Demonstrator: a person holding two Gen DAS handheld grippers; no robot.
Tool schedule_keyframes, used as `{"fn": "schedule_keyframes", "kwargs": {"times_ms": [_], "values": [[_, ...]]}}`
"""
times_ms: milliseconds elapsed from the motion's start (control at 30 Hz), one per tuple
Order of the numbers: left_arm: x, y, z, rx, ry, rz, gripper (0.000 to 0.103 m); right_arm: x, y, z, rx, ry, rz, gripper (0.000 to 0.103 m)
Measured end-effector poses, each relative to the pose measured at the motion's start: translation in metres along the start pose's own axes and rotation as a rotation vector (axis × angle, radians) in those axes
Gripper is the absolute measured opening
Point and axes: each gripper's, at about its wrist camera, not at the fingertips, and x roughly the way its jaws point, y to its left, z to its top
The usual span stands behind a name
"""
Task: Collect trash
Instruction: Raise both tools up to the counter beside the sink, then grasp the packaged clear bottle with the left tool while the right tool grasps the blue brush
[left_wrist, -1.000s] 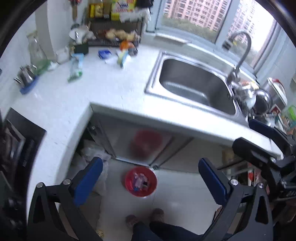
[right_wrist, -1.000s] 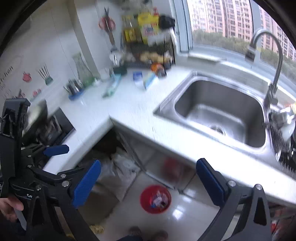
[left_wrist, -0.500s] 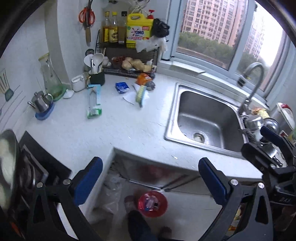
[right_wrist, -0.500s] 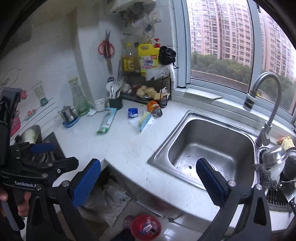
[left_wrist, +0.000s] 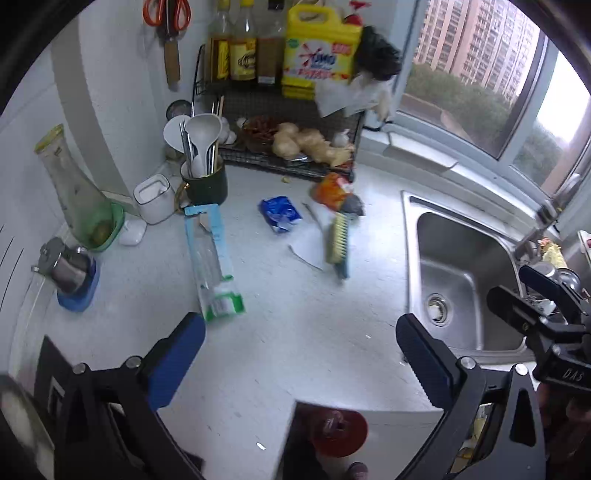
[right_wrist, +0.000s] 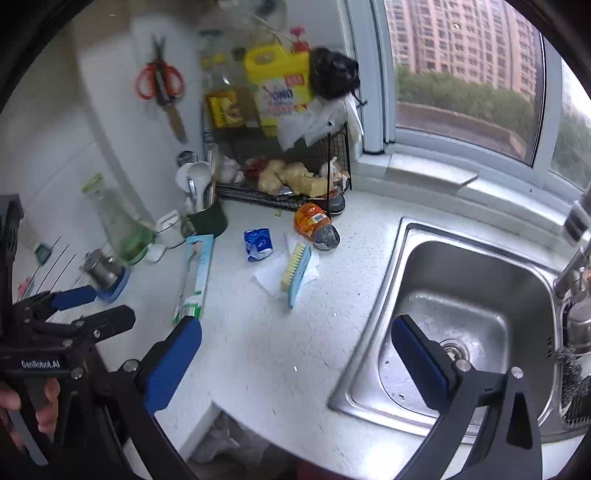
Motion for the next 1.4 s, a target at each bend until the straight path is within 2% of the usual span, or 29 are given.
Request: {"fn": "schedule_keyframes", "kwargs": {"times_ms": [167,267,533,767,900,1133,1233,1333,1400], "values": [[0.043,0.029,0.023,-0.019,0.079,0.017,0.102,0.041,0.006,0.021,0.023,0.055,-0.037,0.103],[0.07,0.047,0.031,-0.053,0.129,-0.023,0.102,0.065,0.006,0.029,0.039,0.097,-0.044,0.103],[0.137,0.088,0.041,-0.165,0.241,-0.032,0.102,0.123,0.007,0.041,0.059,0.198,-0.056,0.103],[0.189,0.114,0.044,-0.224,0.318,0.017,0.102,0.173,0.006,0.044,0.087,0.274,-0.071,0.103],[0.216,0.122,0.045,-0.212,0.358,0.04,0.102,0.203,0.01,0.045,0.084,0.326,-0.108,0.103],[0.24,0.13,0.042,-0.182,0.391,0.088,0.102,0.226,0.005,0.045,0.12,0.375,-0.123,0.097],[0.246,0.135,0.039,-0.198,0.401,0.083,0.102,0.235,0.002,0.046,0.118,0.399,-0.161,0.096],[0.25,0.14,0.036,-0.215,0.405,0.067,0.102,0.242,-0.002,0.046,0.136,0.408,-0.161,0.091],[0.252,0.141,0.035,-0.2,0.4,0.084,0.102,0.247,-0.003,0.045,0.144,0.422,-0.166,0.09]]}}
